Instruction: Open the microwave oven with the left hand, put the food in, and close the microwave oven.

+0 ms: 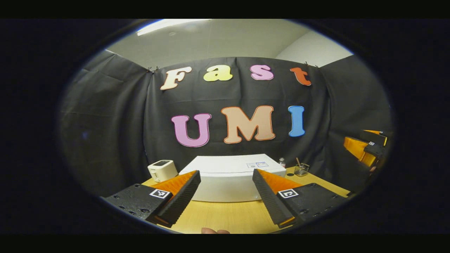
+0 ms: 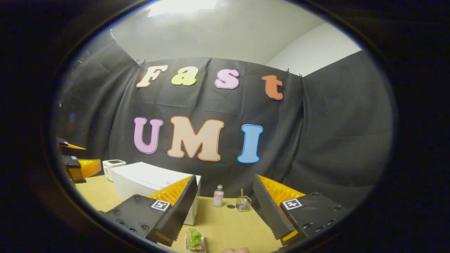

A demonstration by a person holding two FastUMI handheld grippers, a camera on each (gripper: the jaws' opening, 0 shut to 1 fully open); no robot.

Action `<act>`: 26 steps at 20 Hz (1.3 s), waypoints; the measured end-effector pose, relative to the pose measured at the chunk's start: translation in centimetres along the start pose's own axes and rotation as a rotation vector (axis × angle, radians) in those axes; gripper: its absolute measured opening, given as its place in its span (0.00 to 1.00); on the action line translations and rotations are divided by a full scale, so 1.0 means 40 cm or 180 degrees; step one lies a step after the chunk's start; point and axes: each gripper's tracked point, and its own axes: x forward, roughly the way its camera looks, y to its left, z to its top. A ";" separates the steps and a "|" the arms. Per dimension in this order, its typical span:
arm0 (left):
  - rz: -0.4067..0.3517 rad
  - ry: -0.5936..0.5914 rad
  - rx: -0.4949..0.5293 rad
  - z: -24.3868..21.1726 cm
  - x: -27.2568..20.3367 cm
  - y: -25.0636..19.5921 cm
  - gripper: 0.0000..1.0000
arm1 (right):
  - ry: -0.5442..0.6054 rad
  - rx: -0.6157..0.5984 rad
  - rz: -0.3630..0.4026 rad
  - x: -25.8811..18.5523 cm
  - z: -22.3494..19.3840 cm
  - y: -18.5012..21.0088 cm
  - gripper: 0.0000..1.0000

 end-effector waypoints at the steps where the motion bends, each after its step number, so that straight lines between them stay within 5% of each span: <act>1: -0.0006 -0.0001 -0.0011 -0.001 0.004 -0.003 0.96 | -0.0005 -0.0007 -0.0005 0.002 0.001 -0.003 0.99; 10: -0.0167 -0.0022 0.0078 -0.058 0.111 -0.059 0.94 | -0.0031 -0.0025 -0.0112 0.004 0.026 -0.061 0.99; 26: -0.0698 0.0592 0.0142 -0.475 0.363 -0.312 0.96 | -0.0087 -0.0312 -0.0166 -0.100 0.057 -0.117 0.99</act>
